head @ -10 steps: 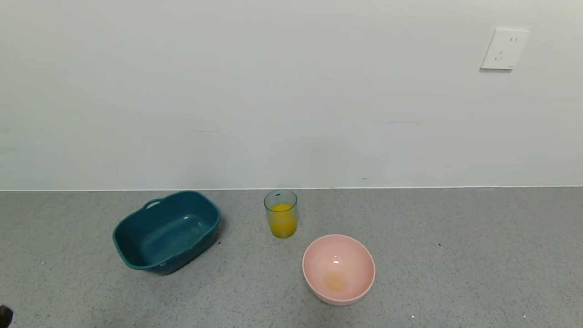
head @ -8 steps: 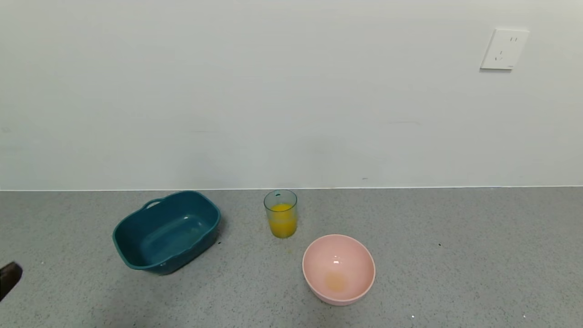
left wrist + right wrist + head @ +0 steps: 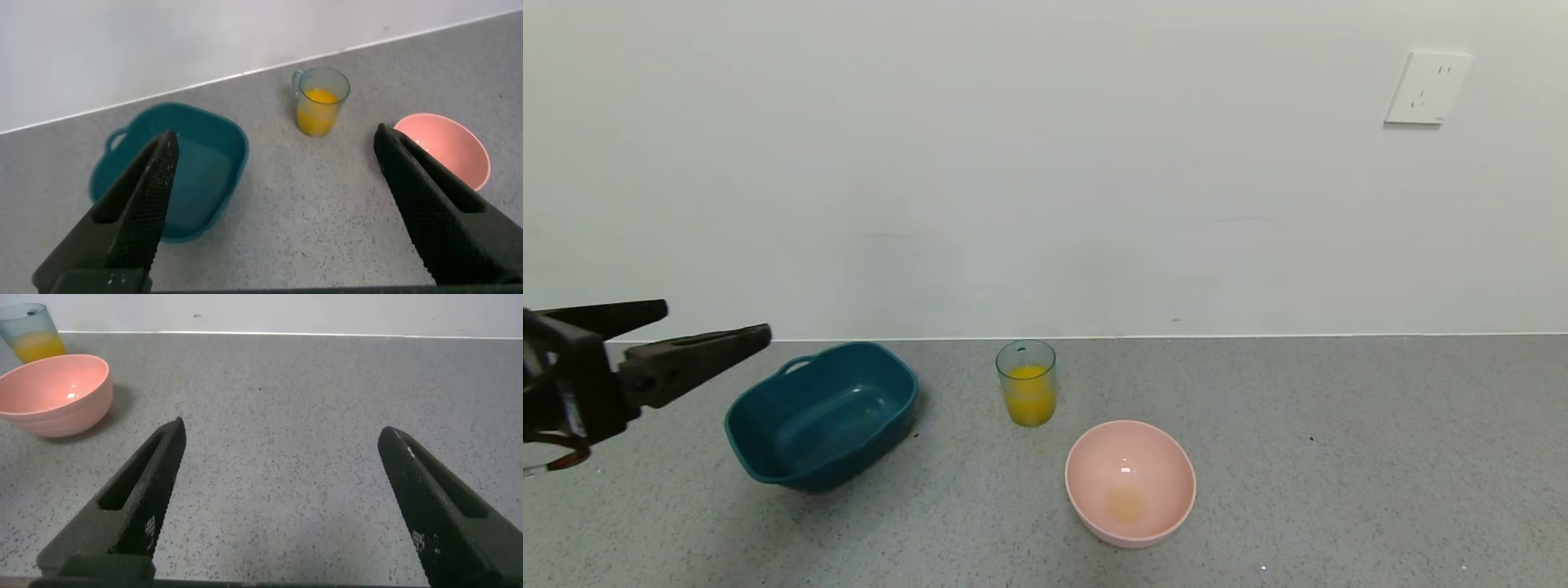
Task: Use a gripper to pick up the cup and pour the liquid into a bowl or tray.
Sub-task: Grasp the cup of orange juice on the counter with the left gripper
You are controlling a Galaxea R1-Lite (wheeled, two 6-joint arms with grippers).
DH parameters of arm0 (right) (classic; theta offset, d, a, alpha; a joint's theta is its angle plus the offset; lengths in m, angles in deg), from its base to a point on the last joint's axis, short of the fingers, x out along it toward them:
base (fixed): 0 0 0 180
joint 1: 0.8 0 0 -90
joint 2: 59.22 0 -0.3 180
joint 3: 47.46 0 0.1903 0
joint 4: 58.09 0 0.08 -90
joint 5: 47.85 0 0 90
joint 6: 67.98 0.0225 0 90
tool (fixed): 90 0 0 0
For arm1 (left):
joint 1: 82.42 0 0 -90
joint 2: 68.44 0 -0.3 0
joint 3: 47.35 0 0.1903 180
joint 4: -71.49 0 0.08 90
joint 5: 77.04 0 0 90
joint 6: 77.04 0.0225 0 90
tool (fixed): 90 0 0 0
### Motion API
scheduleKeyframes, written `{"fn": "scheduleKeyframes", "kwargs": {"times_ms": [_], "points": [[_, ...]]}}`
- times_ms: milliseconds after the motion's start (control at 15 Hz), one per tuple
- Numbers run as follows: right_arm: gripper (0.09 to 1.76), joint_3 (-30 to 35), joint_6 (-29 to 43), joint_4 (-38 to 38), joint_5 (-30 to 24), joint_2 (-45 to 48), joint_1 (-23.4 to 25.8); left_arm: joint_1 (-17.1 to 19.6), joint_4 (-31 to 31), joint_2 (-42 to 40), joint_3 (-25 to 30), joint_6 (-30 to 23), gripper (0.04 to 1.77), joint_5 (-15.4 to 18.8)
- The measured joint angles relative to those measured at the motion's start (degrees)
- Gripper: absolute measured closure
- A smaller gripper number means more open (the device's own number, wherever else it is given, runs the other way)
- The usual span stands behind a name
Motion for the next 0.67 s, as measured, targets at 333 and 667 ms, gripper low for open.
{"fn": "scheduleKeyframes", "kwargs": {"times_ms": [333, 667], "points": [[0.14, 0.0, -0.02, 0.0, 0.0, 0.0, 0.0, -9.75, 5.12, 11.58, -1.24, -0.2, 0.09, -5.08], [0.14, 0.0, 0.02, 0.02, 0.0, 0.0, 0.0, -15.69, 15.56, 20.72, 2.21, -1.82, 0.09, -9.41]]}}
